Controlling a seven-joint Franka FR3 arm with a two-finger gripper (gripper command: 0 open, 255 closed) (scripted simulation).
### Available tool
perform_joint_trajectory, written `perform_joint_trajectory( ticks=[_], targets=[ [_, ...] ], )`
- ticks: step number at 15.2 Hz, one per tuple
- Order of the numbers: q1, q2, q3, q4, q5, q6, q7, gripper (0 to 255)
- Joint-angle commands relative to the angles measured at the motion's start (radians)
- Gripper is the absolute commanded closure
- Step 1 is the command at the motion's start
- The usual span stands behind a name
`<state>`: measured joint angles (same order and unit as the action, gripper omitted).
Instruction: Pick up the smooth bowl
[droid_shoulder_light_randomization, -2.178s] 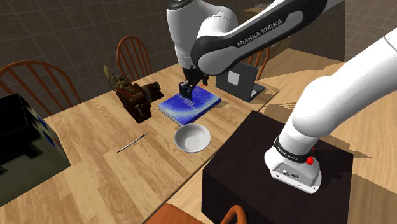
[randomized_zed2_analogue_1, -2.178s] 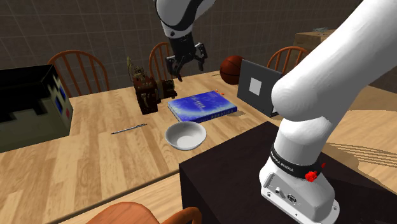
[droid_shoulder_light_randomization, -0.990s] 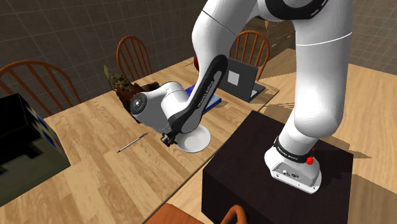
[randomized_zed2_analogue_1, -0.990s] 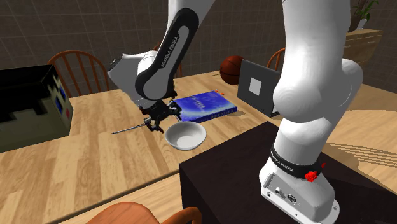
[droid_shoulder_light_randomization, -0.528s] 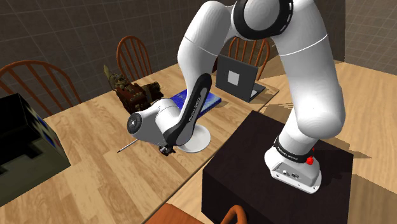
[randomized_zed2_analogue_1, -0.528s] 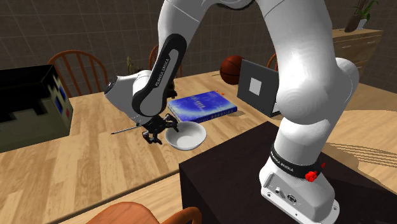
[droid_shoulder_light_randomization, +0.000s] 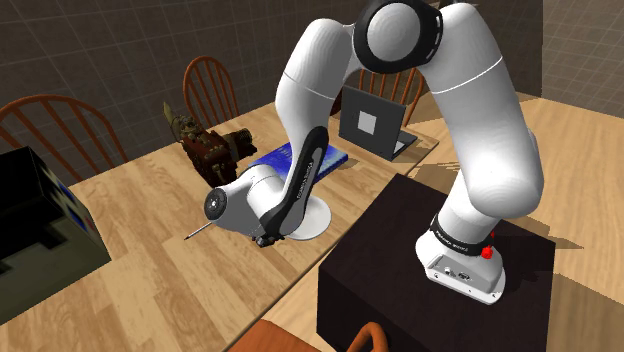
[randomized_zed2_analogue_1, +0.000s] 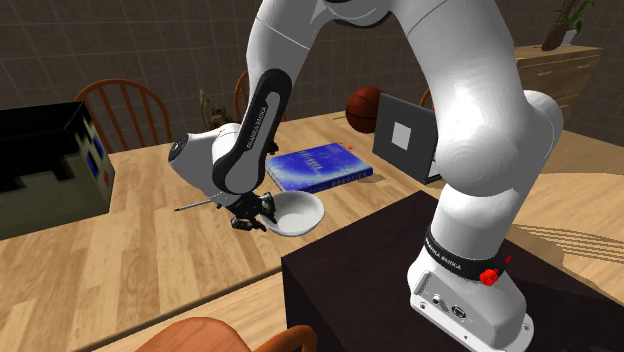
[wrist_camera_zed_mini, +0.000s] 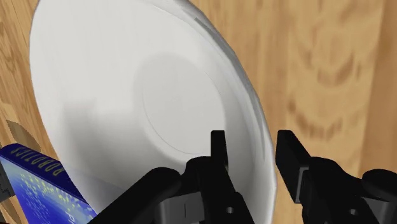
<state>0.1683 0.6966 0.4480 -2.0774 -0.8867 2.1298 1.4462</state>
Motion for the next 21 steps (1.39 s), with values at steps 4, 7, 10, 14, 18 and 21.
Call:
perform_joint_trajectory(
  ticks=[4,7,10,14,18,21],
  targets=[
    [0.001,0.001,0.000,0.001,-0.001,0.000,0.001,255],
    [0.000,0.001,0.000,0.000,-0.001,0.001,0.001,255],
    [-0.008,-0.026,0.011,-0.011,0.015,-0.010,-0.012,255],
    [-0.024,-0.078,0.033,-0.031,0.046,-0.030,-0.038,255],
    [-0.039,-0.129,0.055,-0.048,0.078,-0.052,-0.066,255],
    [-0.051,-0.167,0.072,-0.059,0.104,-0.068,-0.088,255]
  ],
)
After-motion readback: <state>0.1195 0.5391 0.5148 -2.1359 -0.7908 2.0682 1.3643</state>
